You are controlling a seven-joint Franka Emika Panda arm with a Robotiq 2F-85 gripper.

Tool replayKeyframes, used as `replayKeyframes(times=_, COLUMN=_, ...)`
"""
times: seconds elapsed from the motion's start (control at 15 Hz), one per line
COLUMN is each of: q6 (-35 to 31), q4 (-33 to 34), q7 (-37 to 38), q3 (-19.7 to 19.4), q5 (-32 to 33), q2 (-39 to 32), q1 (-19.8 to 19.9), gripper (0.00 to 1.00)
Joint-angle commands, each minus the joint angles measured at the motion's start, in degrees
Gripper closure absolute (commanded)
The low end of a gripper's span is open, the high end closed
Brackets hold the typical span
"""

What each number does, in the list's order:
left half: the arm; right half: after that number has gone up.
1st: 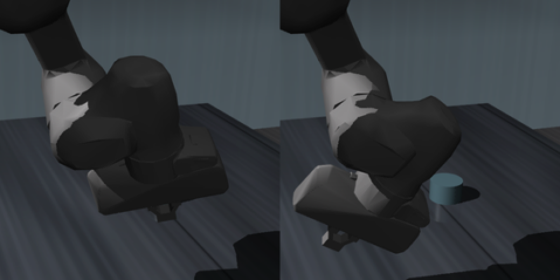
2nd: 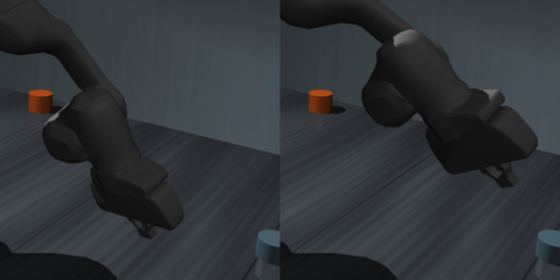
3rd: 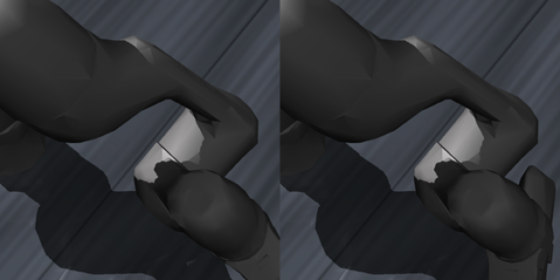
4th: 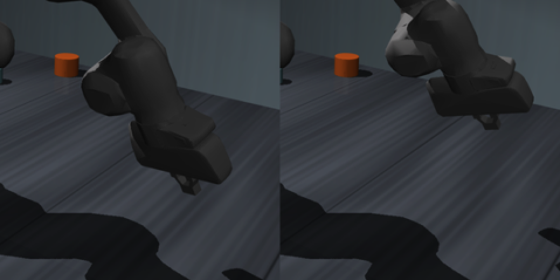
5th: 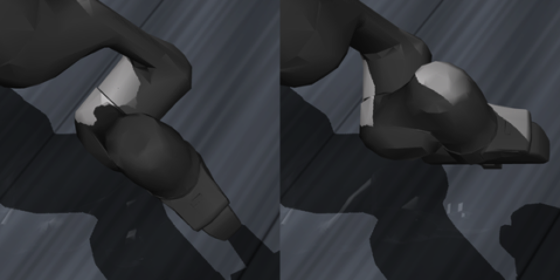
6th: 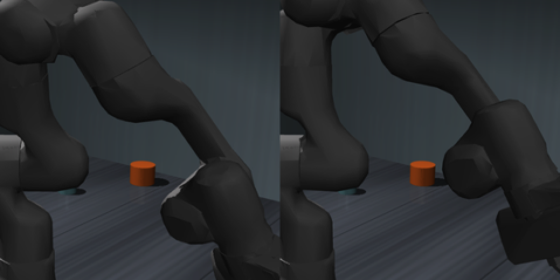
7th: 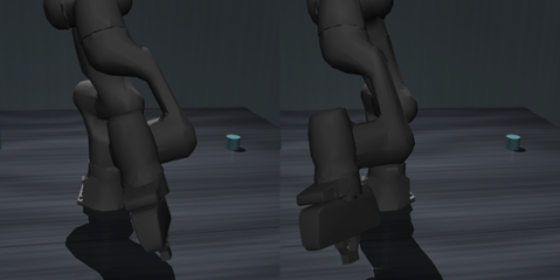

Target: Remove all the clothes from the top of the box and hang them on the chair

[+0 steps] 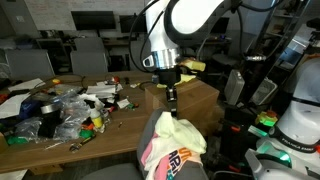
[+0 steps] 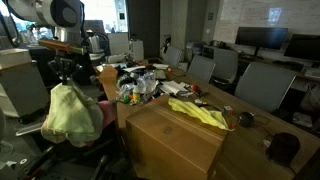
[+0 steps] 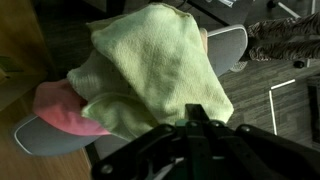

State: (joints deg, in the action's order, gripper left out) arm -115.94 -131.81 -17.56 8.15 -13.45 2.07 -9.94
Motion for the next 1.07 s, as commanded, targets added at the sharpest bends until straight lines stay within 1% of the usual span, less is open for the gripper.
replayKeyframes(times=0.0, q6=0.7, q4=0.0, q7=-0.4, q3=-0.2, q5=-2.4, q2=0.6, q1=0.5, gripper=0.67)
replayKeyframes(times=0.47, q6=0.4, q4=-0.3, q7=-0.6, q3=-0.6, q5=-4.7, q2=1.5, q1=1.0, gripper=0.13)
replayKeyframes(times=0.53, q6=0.2, q4=-0.4, q7=-0.4, q3=-0.7, q5=-4.7, q2=1.7, q1=1.0, gripper=0.06)
replayKeyframes(times=0.6, q6=0.2, q4=-0.5, q7=-0.3, q3=-0.9, q5=-4.8, q2=2.0, q1=1.1, gripper=0.01)
replayKeyframes(times=0.8, q6=0.0, q4=-0.4, q7=1.2, q3=-1.6, q5=-3.8, q2=3.7, q1=1.7, gripper=0.00)
replayKeyframes(times=1.0, q6=-0.3, q4=0.7, q7=6.1, q3=-3.1, q5=-2.0, q2=6.5, q1=3.4, gripper=0.00)
